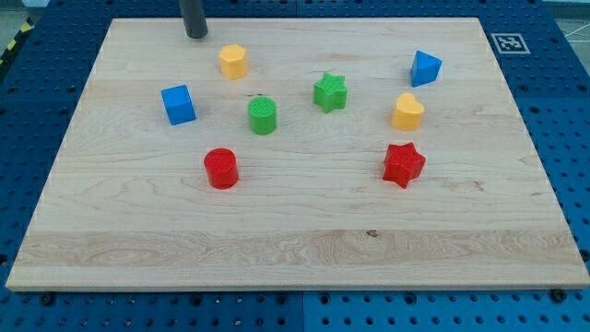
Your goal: Push blue cube to green circle
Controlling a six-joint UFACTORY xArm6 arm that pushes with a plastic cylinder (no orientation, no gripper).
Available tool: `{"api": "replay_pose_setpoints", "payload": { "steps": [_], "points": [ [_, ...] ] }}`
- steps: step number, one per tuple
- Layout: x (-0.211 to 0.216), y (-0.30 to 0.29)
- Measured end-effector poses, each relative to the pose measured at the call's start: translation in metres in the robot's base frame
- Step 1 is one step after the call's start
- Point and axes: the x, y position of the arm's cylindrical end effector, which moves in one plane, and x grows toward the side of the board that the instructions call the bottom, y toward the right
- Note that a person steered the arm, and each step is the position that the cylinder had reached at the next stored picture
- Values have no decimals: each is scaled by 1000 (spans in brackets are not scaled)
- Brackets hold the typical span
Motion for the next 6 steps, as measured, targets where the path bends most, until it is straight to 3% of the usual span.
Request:
{"api": "replay_pose_setpoints", "payload": {
  "steps": [2,3,4,6],
  "points": [
    [74,-66],
    [94,-75],
    [147,-73],
    [170,-78]
  ]
}}
